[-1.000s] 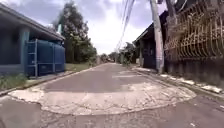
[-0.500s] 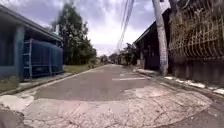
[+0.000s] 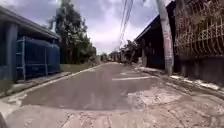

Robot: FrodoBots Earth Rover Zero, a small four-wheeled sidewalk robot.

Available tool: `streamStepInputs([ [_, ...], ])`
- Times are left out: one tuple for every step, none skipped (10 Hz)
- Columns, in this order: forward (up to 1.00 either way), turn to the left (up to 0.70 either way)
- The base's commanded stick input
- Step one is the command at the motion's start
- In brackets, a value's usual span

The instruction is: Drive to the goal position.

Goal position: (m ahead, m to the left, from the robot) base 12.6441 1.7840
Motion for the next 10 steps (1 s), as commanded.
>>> streamStepInputs([
  [0.70,0.00],
  [0.70,0.00],
  [0.70,0.00],
  [0.70,0.00],
  [0.70,0.00],
  [0.70,0.00],
  [0.70,0.00],
  [0.70,0.00],
  [0.70,0.00],
  [0.70,0.00],
])
